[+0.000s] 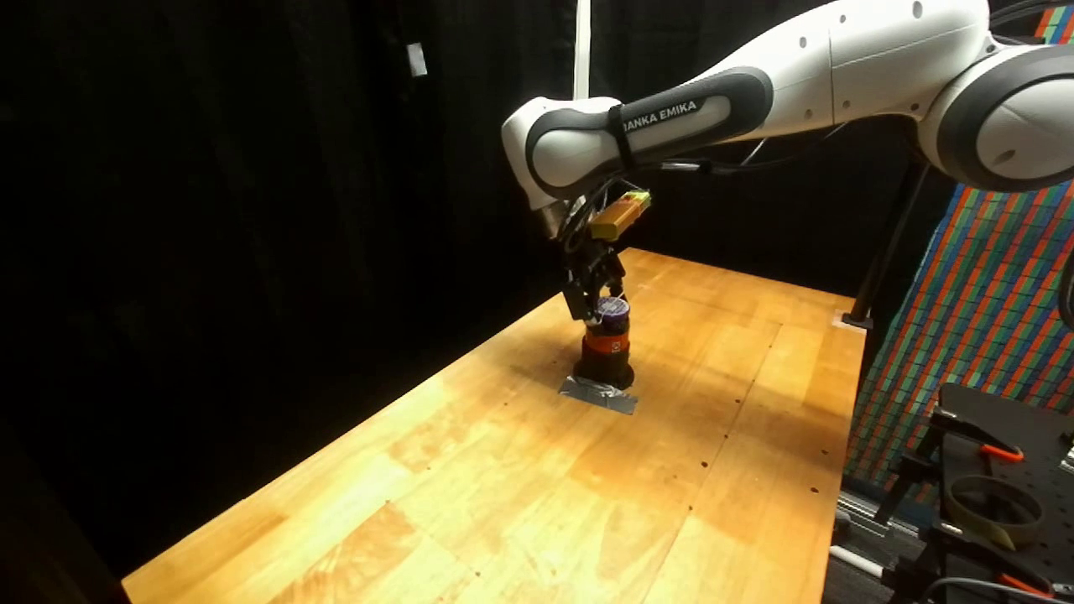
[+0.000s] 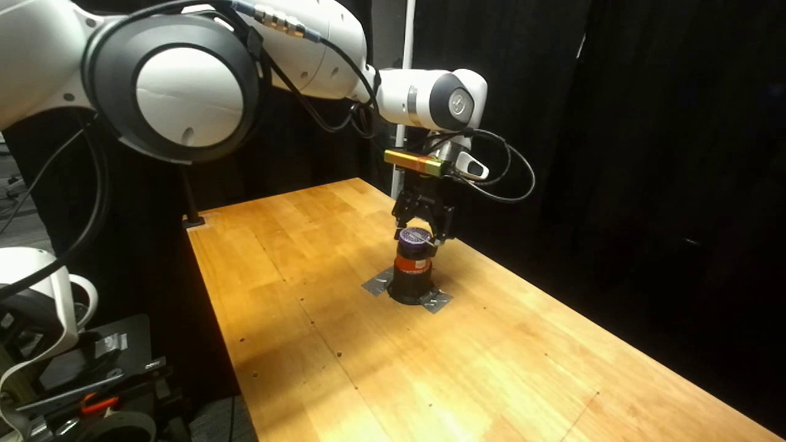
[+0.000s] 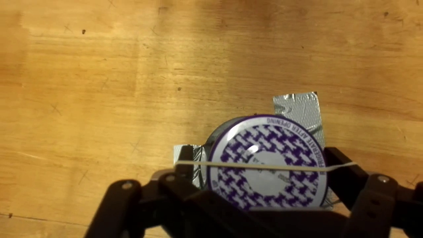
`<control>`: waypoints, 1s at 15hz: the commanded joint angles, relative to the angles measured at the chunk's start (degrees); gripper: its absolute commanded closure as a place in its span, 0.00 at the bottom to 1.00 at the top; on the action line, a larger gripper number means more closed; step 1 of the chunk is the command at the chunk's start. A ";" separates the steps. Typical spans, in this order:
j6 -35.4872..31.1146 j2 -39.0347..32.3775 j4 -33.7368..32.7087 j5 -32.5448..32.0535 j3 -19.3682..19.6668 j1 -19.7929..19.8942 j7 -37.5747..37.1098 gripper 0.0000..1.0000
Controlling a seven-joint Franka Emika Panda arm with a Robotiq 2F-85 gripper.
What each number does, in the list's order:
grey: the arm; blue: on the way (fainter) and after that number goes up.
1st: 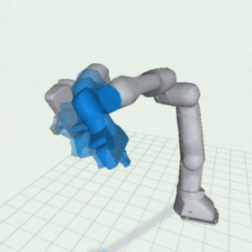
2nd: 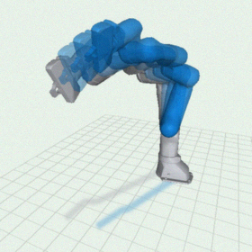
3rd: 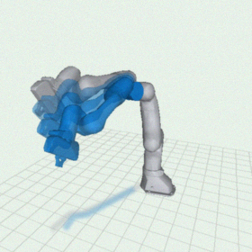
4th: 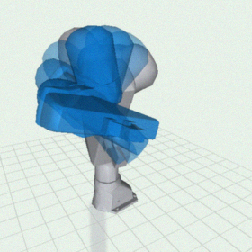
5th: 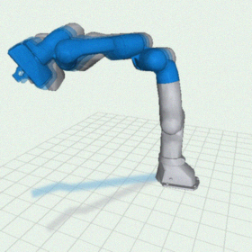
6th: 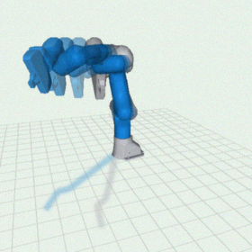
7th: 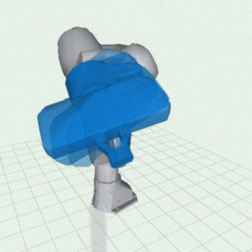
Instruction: Put the rubber band around the brown cup
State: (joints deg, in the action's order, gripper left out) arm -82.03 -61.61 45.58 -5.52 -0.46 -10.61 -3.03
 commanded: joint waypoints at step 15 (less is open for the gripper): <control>-19.66 20.72 35.75 0.25 -1.15 0.49 -1.18 0.00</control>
State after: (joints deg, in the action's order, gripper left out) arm -96.16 -47.97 70.26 -5.48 -0.68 -10.70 -3.16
